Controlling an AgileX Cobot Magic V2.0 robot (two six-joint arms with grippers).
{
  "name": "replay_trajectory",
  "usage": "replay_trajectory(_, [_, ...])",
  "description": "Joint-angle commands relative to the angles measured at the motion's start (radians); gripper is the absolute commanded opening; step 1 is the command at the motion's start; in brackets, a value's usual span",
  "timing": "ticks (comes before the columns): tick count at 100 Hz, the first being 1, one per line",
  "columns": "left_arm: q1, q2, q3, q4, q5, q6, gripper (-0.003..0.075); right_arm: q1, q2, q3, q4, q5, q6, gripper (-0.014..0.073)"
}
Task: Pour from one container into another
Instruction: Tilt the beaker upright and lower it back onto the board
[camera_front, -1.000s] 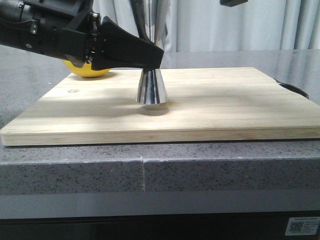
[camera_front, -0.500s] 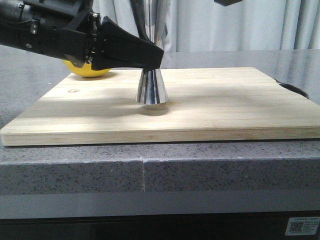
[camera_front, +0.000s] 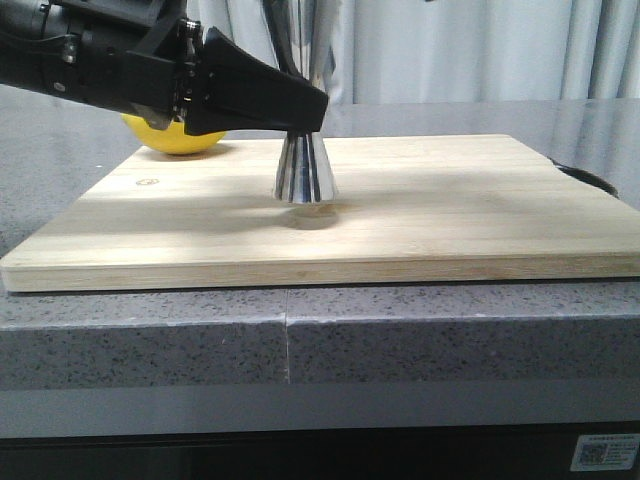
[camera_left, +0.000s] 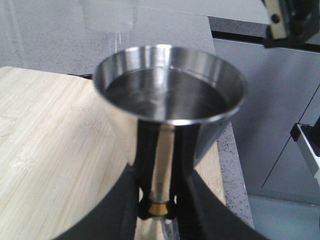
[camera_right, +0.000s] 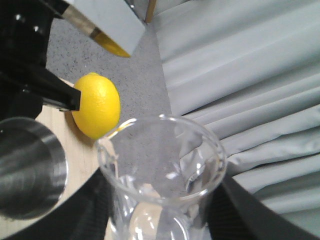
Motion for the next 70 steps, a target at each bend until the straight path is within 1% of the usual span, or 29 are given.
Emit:
replay_trajectory(1, [-0.008, -0.044, -0.030, -0.068, 0.065, -0.009, -0.0019, 0.000, -0.035, -0.036, 0.102, -0.007, 0.030, 0.0192])
replay_trajectory(14, [-0.008, -0.044, -0.030, -0.068, 0.065, -0.009, -0.0019, -0.006, -0.035, -0.036, 0.267, 0.029, 0.030, 0.0192])
replay_trajectory(20, [-0.008, -0.044, -0.030, -0.068, 0.065, -0.009, -0.0019, -0.015, -0.035, -0.036, 0.365, 0.050, 0.030, 0.0192])
replay_trajectory(31, [-0.008, -0.044, -0.030, -0.068, 0.065, -0.009, -0.0019, -0.054, -0.035, -0.036, 0.556, 0.079, 0.030, 0.0192])
replay_trajectory(41, [-0.008, -0.044, -0.030, -0.068, 0.065, -0.009, -0.0019, -0.095, -0.035, -0.036, 0.694, 0.083, 0.030, 0.0192])
replay_trajectory(52, [-0.008, -0.044, -0.030, -0.068, 0.065, -0.009, -0.0019, -0.131, -0.035, -0.036, 0.773, 0.081, 0.030, 0.0192])
replay_trajectory(64, [-0.008, -0.044, -0.030, -0.068, 0.065, -0.009, -0.0019, -0.160, -0.031, -0.027, 0.793, 0.076, 0.030, 0.0192])
replay_trajectory(70, [-0.008, -0.044, -0.030, -0.068, 0.065, -0.009, -0.0019, -0.180, -0.031, -0.014, 0.804, 0.049, 0.030, 0.0192])
